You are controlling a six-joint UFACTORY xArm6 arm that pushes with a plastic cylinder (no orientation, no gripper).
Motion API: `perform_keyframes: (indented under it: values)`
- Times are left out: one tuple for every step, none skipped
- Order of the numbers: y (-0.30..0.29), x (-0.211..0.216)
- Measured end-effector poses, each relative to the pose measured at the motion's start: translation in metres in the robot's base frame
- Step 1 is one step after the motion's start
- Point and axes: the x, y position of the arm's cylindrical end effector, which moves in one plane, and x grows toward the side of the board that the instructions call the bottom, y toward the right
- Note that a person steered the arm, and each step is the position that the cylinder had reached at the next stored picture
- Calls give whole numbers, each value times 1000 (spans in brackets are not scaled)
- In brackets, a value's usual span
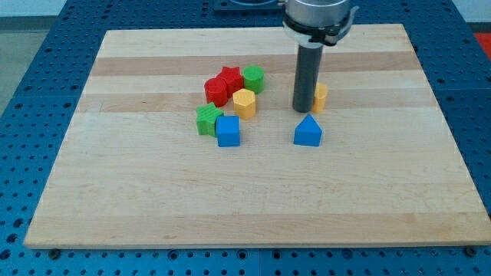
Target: Separate the red blocks
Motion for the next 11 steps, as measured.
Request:
perform_keyframes:
  values:
    - [3,-4]
    - [-19,-7]
    - [-54,-12]
    - [-70,-18]
    - [-71,-25]
    - [-77,-29]
    - [-89,-30]
    - [-97,-30]
    - [-112,-30]
    - [-134,-34]
    - [-156,-41]
